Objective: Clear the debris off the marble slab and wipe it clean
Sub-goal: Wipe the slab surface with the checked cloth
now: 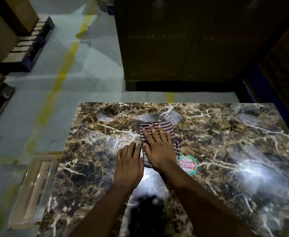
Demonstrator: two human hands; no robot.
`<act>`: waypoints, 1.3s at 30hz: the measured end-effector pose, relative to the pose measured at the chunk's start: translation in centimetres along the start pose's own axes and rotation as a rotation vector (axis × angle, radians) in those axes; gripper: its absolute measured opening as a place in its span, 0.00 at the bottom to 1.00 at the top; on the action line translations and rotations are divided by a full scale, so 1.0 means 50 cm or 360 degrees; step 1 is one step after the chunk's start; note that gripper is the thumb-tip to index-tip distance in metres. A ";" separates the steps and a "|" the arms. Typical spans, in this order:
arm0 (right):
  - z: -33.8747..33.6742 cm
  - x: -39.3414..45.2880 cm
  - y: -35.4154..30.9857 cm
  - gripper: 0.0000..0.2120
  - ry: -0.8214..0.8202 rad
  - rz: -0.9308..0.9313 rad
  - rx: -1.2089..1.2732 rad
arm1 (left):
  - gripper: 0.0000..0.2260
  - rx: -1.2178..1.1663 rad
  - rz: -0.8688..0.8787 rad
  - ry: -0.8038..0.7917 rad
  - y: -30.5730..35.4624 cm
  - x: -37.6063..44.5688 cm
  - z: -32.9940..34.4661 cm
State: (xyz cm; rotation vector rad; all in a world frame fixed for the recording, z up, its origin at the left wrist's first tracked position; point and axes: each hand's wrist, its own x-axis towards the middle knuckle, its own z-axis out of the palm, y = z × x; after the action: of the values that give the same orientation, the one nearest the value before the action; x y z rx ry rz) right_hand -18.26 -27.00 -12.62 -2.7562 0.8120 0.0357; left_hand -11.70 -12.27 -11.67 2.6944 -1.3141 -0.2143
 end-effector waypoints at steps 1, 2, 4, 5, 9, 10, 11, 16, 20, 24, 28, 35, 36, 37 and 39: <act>-0.002 -0.005 0.014 0.29 0.0005 -0.0054 -0.0030 | 0.23 -0.0019 -0.0029 0.0008 0.000 0.013 0.000; -0.004 -0.004 0.030 0.29 0.0002 -0.0067 -0.0054 | 0.24 -0.0031 -0.0055 0.0015 0.000 0.023 0.000; -0.011 0.035 0.054 0.28 0.0020 0.0018 -0.0033 | 0.23 -0.0048 -0.0073 0.0025 -0.001 0.045 0.001; -0.016 0.065 0.054 0.28 0.0039 0.0088 -0.0008 | 0.23 -0.0058 -0.0072 0.0019 -0.001 0.056 0.001; -0.022 0.147 0.019 0.28 -0.0001 0.0072 -0.0018 | 0.25 -0.0046 -0.0042 0.0023 0.001 0.107 -0.003; -0.022 0.144 0.024 0.28 -0.0015 0.0010 -0.0028 | 0.25 -0.0063 -0.0054 0.0008 0.001 0.117 -0.004; -0.023 0.137 0.039 0.27 -0.0015 -0.0055 -0.0046 | 0.26 -0.0089 -0.0069 0.0000 0.002 0.126 -0.004; -0.042 0.206 0.101 0.29 0.0002 0.0077 -0.0055 | 0.24 -0.0123 -0.0078 -0.0001 0.009 0.152 -0.004; -0.046 0.234 0.067 0.29 -0.0019 0.0005 -0.0051 | 0.25 -0.0089 -0.0042 0.0043 0.015 0.177 0.001; -0.051 0.169 0.161 0.29 -0.0027 -0.0011 -0.0107 | 0.26 -0.0114 0.0006 0.0020 0.029 0.197 0.006; -0.075 0.225 0.200 0.30 0.0032 0.0228 -0.0071 | 0.27 -0.0147 0.0084 0.0008 0.059 0.212 0.012; -0.080 0.126 0.251 0.28 -0.0034 -0.0015 -0.0131 | 0.27 -0.0207 0.0053 0.0023 0.123 0.219 0.018; -0.083 0.132 0.266 0.28 -0.0021 0.0038 -0.0113 | 0.27 -0.0203 0.0050 0.0018 0.128 0.215 0.020; -0.087 0.147 0.270 0.29 -0.0009 0.0091 -0.0098 | 0.27 -0.0195 0.0044 0.0010 0.132 0.212 0.021; -0.084 0.179 0.244 0.30 0.0016 0.0148 -0.0081 | 0.27 -0.0180 0.0029 0.0026 0.138 0.203 0.027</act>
State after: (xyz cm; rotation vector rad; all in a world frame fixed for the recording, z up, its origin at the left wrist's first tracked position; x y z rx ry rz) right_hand -17.50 -42.68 -12.48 -2.7657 0.9542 0.0612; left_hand -11.08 -24.58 -12.41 2.5840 -1.2811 -0.2564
